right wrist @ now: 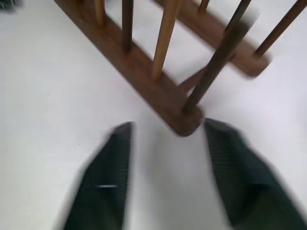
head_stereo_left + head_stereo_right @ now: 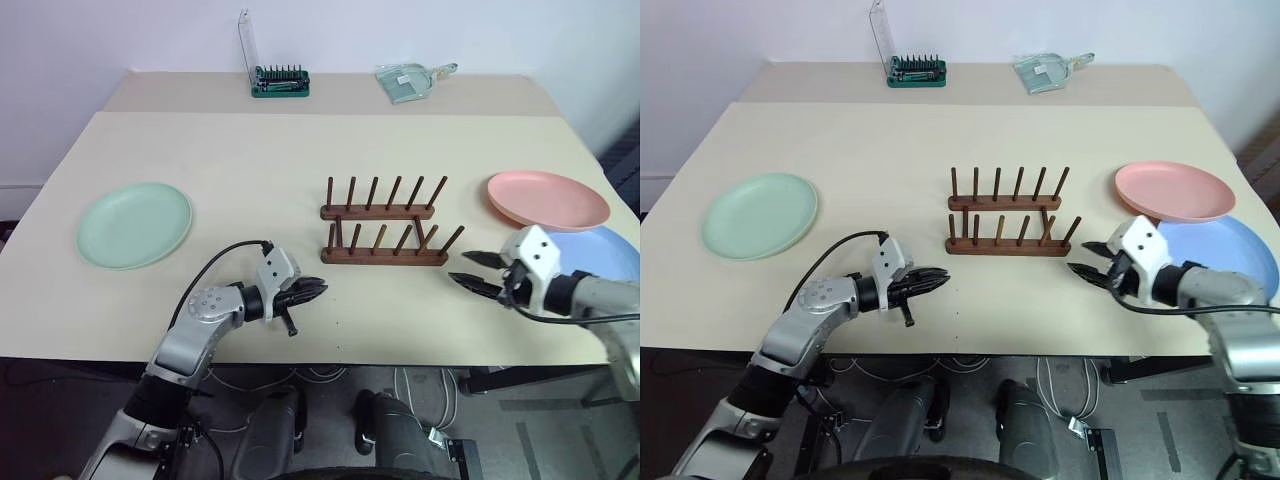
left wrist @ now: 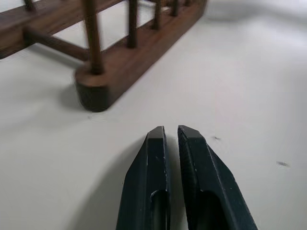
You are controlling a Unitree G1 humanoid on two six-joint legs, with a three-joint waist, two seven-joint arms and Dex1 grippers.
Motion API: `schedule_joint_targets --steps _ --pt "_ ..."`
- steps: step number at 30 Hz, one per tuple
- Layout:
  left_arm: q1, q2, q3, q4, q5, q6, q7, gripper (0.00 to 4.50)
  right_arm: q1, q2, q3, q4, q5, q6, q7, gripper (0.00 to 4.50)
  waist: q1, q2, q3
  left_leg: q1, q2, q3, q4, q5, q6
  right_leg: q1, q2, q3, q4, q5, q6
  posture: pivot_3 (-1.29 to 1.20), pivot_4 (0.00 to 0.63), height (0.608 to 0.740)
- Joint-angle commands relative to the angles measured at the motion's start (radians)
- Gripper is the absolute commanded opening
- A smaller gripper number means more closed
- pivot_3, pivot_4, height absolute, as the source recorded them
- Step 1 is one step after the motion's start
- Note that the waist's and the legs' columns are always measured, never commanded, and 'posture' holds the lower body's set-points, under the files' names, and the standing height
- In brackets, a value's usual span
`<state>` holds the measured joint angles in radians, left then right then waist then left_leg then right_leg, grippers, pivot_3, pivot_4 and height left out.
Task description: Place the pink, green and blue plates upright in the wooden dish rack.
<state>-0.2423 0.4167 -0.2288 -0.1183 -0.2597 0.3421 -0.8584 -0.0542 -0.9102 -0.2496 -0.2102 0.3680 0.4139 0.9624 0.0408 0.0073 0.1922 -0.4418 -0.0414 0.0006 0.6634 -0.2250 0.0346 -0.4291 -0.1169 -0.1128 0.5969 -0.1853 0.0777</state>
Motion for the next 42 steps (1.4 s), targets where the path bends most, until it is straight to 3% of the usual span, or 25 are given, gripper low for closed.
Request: schedule_joint_targets --steps 1,4,9,18,21,28,37,42 --pt "0.002 0.013 0.011 -0.065 -0.039 0.003 -0.036 0.4 -0.089 -0.097 -0.032 0.058 -0.068 -0.048 -0.008 4.37 -0.002 0.001 0.0 0.0 0.0 0.0 0.0 0.0 0.0 0.0 0.0 0.0 0.0 0.0 0.0 0.0 0.15 0.74" --pt "-0.011 0.008 0.005 -0.084 -0.041 -0.008 -0.044 0.4 -0.222 -0.125 0.04 0.193 -0.164 -0.112 -0.047 4.44 -0.004 0.0 0.0 0.0 0.0 0.002 0.0 0.0 0.0 -0.001 -0.001 0.0 0.0 0.0 0.0 0.0 0.15 0.74" --pt "-0.022 -0.022 0.003 -0.117 -0.044 -0.019 -0.031 0.4 -0.425 -0.075 0.214 0.458 -0.382 -0.249 -0.162 4.44 -0.001 0.0 0.0 -0.001 0.0 0.003 -0.001 0.001 0.002 -0.002 0.0 0.0 0.0 0.0 -0.001 0.0 0.15 0.74" --pt "-0.008 -0.033 0.019 -0.139 -0.041 -0.035 -0.011 0.4 -0.538 -0.021 0.361 0.735 -0.595 -0.387 -0.307 4.44 -0.003 0.0 0.0 -0.001 -0.001 0.008 0.0 0.001 0.005 -0.003 0.001 0.001 0.001 0.003 -0.003 0.0 0.15 0.74" --pt "-0.001 -0.027 0.021 -0.144 -0.043 -0.035 -0.009 0.4 -0.555 -0.016 0.364 0.78 -0.626 -0.406 -0.349 3.59 -0.004 0.0 0.0 -0.001 -0.001 0.008 0.0 0.001 0.005 -0.003 0.002 0.001 0.001 0.003 -0.003 0.0 0.15 0.74" --pt "0.0 -0.023 0.016 -0.15 -0.05 -0.036 -0.014 0.4 -0.536 -0.016 0.365 0.785 -0.66 -0.422 -0.381 0.02 -0.004 0.0 0.0 0.0 0.0 0.008 0.0 0.001 0.005 -0.003 0.002 0.002 0.001 0.003 -0.003 0.0 0.15 0.74" --pt "-0.009 -0.027 0.013 -0.154 -0.052 -0.028 -0.013 0.4 -0.487 -0.033 0.317 0.663 -0.633 -0.428 -0.389 0.02 -0.003 0.0 0.0 0.0 0.0 0.008 0.0 0.001 0.005 -0.002 0.002 0.002 0.001 0.004 -0.002 0.0 0.15 0.74" --pt "-0.014 -0.028 0.02 -0.155 -0.048 -0.031 -0.002 0.4 -0.487 -0.04 0.203 0.55 -0.533 -0.439 -0.378 0.02 -0.003 0.0 0.0 0.0 0.0 0.008 0.0 0.001 0.005 -0.003 0.003 0.002 0.002 0.004 -0.002 0.0 0.15 0.74"
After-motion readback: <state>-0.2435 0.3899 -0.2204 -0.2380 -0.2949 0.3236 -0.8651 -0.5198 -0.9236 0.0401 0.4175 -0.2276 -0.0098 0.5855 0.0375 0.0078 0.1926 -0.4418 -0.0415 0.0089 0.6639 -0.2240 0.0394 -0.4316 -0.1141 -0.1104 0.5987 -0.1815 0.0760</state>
